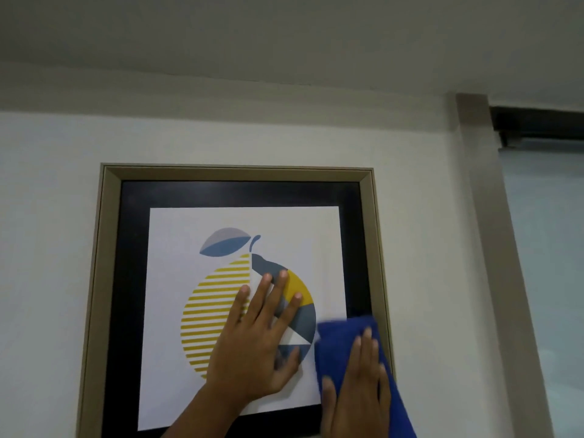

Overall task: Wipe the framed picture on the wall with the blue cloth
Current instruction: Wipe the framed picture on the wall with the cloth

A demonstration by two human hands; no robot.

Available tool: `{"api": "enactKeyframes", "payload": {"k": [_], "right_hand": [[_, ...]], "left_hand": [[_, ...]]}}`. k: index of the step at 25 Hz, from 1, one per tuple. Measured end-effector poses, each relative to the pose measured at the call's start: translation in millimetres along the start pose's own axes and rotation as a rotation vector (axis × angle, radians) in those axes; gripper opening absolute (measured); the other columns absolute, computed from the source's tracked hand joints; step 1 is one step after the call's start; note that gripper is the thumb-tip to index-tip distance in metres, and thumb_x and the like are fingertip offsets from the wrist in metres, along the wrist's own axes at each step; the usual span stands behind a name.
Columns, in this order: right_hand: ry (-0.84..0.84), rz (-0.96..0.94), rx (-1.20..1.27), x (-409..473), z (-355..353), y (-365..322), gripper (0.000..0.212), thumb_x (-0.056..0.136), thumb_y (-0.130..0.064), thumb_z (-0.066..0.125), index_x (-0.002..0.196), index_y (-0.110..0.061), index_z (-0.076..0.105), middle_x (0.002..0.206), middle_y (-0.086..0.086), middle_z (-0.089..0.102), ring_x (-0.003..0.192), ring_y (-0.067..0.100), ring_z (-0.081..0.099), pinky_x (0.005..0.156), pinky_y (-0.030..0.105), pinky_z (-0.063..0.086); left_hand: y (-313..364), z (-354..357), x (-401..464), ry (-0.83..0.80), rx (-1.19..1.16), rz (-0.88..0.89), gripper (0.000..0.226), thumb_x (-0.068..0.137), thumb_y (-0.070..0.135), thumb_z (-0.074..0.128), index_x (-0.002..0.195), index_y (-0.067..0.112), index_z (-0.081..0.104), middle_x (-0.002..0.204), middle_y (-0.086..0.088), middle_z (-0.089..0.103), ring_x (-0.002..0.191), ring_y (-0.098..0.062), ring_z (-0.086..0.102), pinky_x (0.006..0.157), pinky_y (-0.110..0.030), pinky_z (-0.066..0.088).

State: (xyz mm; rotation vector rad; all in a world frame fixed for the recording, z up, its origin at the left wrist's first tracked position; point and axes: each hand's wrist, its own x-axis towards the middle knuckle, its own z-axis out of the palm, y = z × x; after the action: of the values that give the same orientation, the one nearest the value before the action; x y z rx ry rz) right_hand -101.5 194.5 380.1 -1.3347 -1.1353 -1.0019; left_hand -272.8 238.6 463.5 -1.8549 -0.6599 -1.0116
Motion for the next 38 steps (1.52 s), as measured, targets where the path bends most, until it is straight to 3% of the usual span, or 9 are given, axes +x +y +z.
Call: {"api": "enactKeyframes", "payload": {"k": [2, 5, 10, 14, 18, 28, 31, 36, 38], "right_hand": [[-0.079, -0.017, 0.0, -9.6, -3.7, 11.2, 0.078, 0.094, -0.062, 0.0, 0.156, -0.015, -0.008, 0.164, -0.003, -0.008, 0.14, 0.025, 0.025, 0.107, 0.027, 0.021], [-0.025, 0.022, -0.027, 63.2, -12.0, -3.4, 0.076, 0.097, -0.057, 0.019, 0.156, -0.01, 0.009, 0.162, 0.009, 0.02, 0.145, 0.028, 0.027, 0.115, 0.039, 0.021], [-0.005, -0.023, -0.003, 211.2, -20.6, -28.9, 0.071, 0.102, -0.048, 0.029, 0.157, -0.008, 0.008, 0.165, 0.007, 0.004, 0.151, 0.021, 0.004, 0.122, 0.038, 0.009], [0.01, 0.042, 0.031, 114.4, -2.9, -16.3, 0.067, 0.101, -0.044, 0.028, 0.156, -0.008, 0.013, 0.164, 0.008, 0.014, 0.15, 0.024, 0.014, 0.12, 0.041, 0.018], [-0.126, 0.057, 0.015, -30.8, -9.2, 6.2, 0.072, 0.099, -0.055, 0.015, 0.157, -0.016, -0.001, 0.156, 0.011, 0.026, 0.137, 0.03, 0.034, 0.114, 0.037, 0.016], [-0.004, 0.045, 0.019, 201.8, -8.7, -31.1, 0.069, 0.101, -0.045, 0.027, 0.157, -0.009, 0.01, 0.165, 0.006, 0.007, 0.151, 0.022, 0.007, 0.12, 0.039, 0.008], [0.015, 0.059, 0.016, 152.9, -5.5, -22.9, 0.068, 0.101, -0.044, 0.029, 0.156, -0.006, 0.015, 0.164, 0.008, 0.014, 0.15, 0.025, 0.014, 0.12, 0.04, 0.014], [-0.222, 0.083, -0.023, -21.2, -20.1, 3.3, 0.071, 0.099, -0.054, 0.016, 0.155, -0.01, 0.012, 0.158, 0.013, 0.03, 0.139, 0.033, 0.04, 0.116, 0.037, 0.018], [-0.268, 0.089, 0.005, -16.8, -22.3, 6.3, 0.072, 0.099, -0.056, 0.015, 0.154, -0.01, 0.013, 0.157, 0.012, 0.03, 0.138, 0.033, 0.042, 0.116, 0.034, 0.015]], "left_hand": [[1.9, 1.4, 0.3, 0.001, 0.008, 0.001, 0.074, 0.096, 0.065, 0.03, 0.156, 0.023, 0.03, 0.166, -0.01, 0.023, 0.152, -0.037, 0.025, 0.122, -0.053, 0.012], [1.2, 4.5, -0.8, 0.001, 0.014, 0.005, 0.075, 0.096, 0.064, 0.031, 0.157, 0.021, 0.03, 0.167, -0.012, 0.021, 0.154, -0.035, 0.019, 0.125, -0.052, 0.008], [2.1, 2.0, 0.5, -0.008, 0.02, -0.004, 0.079, 0.096, 0.067, 0.039, 0.159, 0.02, 0.026, 0.169, -0.013, 0.017, 0.156, -0.033, 0.012, 0.126, -0.052, 0.005], [1.6, 3.9, -1.4, -0.003, 0.03, 0.0, 0.08, 0.096, 0.066, 0.04, 0.16, 0.02, 0.024, 0.17, -0.013, 0.015, 0.157, -0.033, 0.01, 0.126, -0.053, 0.007], [1.2, 4.5, -1.2, 0.003, 0.05, 0.002, 0.081, 0.096, 0.067, 0.039, 0.16, 0.02, 0.024, 0.17, -0.014, 0.014, 0.157, -0.034, 0.009, 0.126, -0.053, 0.005], [-0.2, 10.5, -1.0, 0.038, 0.026, -0.011, 0.081, 0.095, 0.068, 0.041, 0.16, 0.022, 0.023, 0.17, -0.011, 0.015, 0.157, -0.032, 0.01, 0.127, -0.052, 0.002], [0.0, 9.2, 0.0, 0.035, 0.034, -0.002, 0.08, 0.095, 0.068, 0.038, 0.16, 0.022, 0.023, 0.17, -0.011, 0.015, 0.157, -0.032, 0.01, 0.127, -0.052, 0.003], [0.9, 3.7, 0.2, 0.021, 0.045, -0.005, 0.08, 0.094, 0.066, 0.042, 0.159, 0.021, 0.027, 0.169, -0.013, 0.017, 0.157, -0.033, 0.011, 0.126, -0.052, 0.006], [2.3, 2.4, 0.0, 0.007, 0.042, -0.013, 0.08, 0.094, 0.066, 0.042, 0.158, 0.02, 0.03, 0.169, -0.014, 0.017, 0.156, -0.033, 0.011, 0.125, -0.054, 0.009]]}}
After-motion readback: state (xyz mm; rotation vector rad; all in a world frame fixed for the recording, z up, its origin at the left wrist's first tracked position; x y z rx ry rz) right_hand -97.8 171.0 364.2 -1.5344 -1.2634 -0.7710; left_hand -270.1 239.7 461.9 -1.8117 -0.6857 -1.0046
